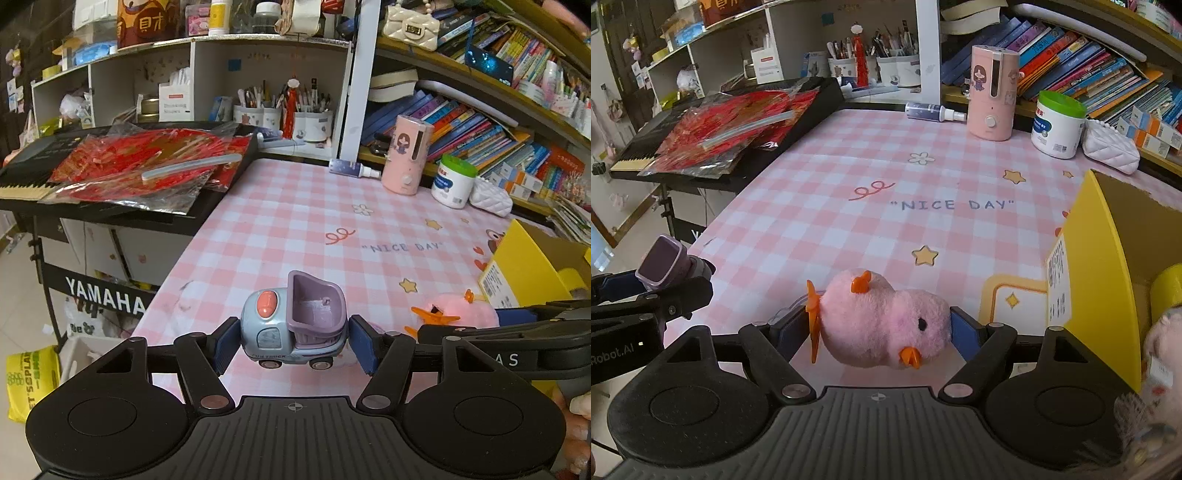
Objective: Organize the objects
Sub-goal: 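Carry the toy car and pink chick in both tools toward the yellow box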
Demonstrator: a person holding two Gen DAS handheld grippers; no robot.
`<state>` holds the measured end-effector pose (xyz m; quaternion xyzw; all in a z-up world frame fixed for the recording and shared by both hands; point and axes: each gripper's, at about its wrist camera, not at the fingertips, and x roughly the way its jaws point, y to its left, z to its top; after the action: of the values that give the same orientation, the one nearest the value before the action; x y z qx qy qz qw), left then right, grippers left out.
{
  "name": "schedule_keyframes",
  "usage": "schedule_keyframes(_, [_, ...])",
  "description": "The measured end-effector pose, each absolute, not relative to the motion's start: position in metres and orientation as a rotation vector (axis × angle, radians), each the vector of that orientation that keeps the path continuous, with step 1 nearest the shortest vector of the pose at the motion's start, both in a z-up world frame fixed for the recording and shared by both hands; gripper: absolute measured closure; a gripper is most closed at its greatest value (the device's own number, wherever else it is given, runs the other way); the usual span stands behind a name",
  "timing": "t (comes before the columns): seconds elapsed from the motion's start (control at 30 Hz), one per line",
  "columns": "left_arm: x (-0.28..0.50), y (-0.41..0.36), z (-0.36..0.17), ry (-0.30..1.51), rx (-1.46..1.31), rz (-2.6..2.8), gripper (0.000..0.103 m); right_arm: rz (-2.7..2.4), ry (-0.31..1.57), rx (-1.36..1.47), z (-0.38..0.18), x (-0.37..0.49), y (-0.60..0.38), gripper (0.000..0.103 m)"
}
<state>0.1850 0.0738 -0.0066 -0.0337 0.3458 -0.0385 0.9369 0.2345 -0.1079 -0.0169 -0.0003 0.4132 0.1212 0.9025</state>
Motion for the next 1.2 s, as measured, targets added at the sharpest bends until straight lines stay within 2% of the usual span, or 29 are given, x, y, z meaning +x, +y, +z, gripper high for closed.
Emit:
schedule_keyframes(0.6, [0.092,0.102,-0.008,0.715,-0.079,-0.132,0.040,0.189,0.869,0.023,-0.020,0.130,-0.086,0.024])
schedule_keyframes(1.2, [0.024,0.086,-0.011,0.731,-0.007,-0.256,0.040,0.086,0.874,0.112,-0.030,0.029,-0.103,0.025])
